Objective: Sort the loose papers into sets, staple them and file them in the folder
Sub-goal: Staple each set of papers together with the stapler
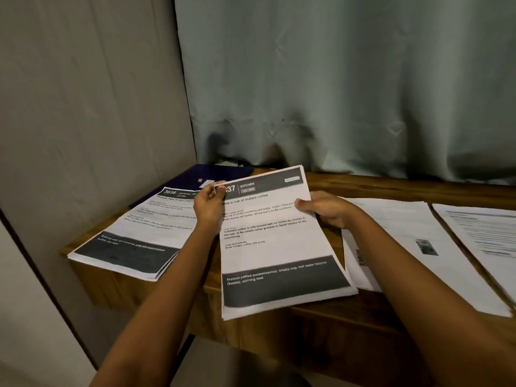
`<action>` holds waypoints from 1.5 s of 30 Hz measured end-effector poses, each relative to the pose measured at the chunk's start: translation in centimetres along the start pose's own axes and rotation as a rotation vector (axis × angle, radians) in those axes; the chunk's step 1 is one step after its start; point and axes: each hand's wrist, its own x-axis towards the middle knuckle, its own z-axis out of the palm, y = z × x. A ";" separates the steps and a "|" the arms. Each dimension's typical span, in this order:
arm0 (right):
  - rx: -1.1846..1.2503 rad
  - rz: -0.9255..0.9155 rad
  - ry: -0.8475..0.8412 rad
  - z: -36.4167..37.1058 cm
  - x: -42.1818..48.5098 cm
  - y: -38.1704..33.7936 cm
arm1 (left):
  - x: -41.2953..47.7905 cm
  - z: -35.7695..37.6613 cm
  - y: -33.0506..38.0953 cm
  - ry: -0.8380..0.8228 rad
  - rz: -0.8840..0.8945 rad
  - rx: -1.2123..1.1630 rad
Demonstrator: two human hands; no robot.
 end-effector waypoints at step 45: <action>-0.426 -0.209 0.392 21.6 3.0 -4.3 | 1.0 -16.5 6.7 0.196 0.324 1.614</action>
